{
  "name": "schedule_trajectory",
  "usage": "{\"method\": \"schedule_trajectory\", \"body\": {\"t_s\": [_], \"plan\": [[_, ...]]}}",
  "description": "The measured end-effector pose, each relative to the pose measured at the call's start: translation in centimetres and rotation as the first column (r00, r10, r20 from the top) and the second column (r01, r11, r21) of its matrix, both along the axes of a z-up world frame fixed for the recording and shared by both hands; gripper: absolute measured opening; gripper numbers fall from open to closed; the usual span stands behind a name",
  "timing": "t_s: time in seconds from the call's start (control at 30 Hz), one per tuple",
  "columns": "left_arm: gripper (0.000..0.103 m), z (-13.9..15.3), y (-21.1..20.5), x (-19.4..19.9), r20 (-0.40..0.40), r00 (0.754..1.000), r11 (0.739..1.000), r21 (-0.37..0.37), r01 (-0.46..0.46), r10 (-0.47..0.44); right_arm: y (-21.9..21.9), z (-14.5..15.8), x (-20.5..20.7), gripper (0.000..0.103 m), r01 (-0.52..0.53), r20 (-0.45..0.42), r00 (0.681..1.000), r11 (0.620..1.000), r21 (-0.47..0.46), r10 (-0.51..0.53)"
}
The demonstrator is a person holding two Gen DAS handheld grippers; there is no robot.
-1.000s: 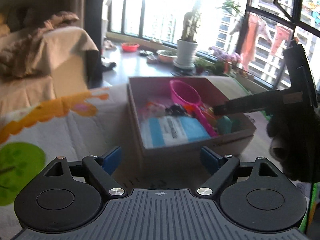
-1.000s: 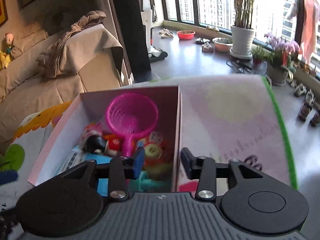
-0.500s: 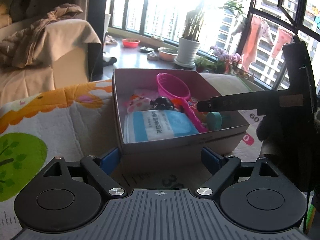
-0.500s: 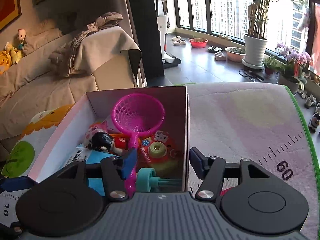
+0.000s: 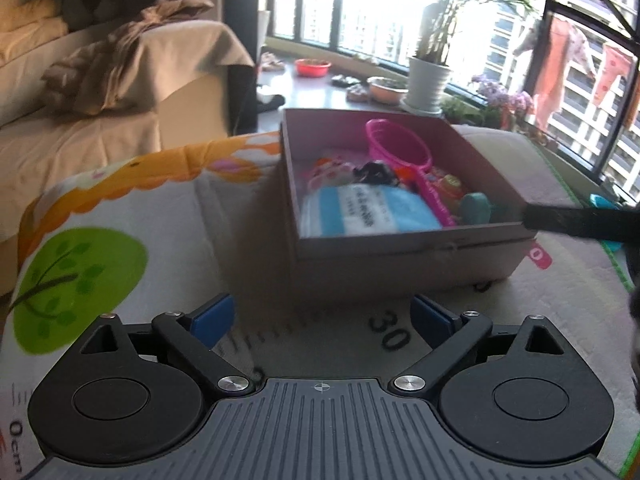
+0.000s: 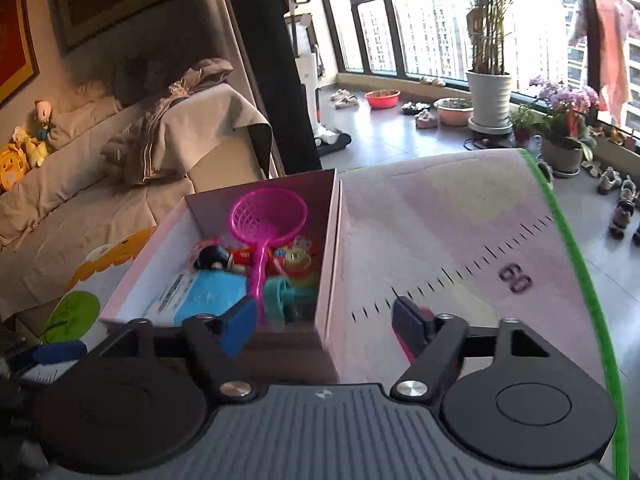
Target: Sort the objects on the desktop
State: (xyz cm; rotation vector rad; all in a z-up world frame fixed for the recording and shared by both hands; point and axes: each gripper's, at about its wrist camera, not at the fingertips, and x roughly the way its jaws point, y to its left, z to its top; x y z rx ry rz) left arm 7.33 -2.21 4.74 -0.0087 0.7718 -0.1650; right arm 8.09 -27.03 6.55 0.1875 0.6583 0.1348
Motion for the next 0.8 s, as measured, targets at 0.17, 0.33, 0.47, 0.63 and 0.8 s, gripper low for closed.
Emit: {"method": "schedule_trajectory", "body": {"t_s": [0.17, 0.33, 0.47, 0.63, 0.8], "plan": [[0.102, -1.4, 0.6, -1.6, -0.017, 0.999, 0.999, 0.004, -0.042, 0.042, 1.4, -1.7, -3.7, 0.103, 0.004, -0.006, 1.0, 0.998, -0.057, -0.005], [0.103, -3.5, 1.0, -3.7, -0.012, 0.997, 0.997, 0.005, -0.079, 0.079, 3.7, -5.0, -5.6, 0.103, -0.013, -0.074, 0.997, 0.992, -0.125, 0.004], [0.103, -4.3, 0.1, -5.4, 0.061, 0.996, 0.994, 0.08, -0.069, 0.064, 5.3, -5.6, -5.7, 0.103, -0.019, -0.079, 0.997, 0.977, -0.211, 0.003], [0.103, -4.3, 0.5, -5.5, 0.057, 0.996, 0.995, 0.067, -0.07, 0.066, 5.5, -5.8, -5.3, 0.103, -0.006, -0.088, 0.996, 0.977, -0.214, -0.013], [0.103, -4.3, 0.5, -5.1, 0.056, 0.996, 0.995, 0.069, -0.07, 0.066, 5.4, -6.0, -4.2, 0.103, -0.008, -0.07, 0.998, 0.978, -0.209, -0.006]]}}
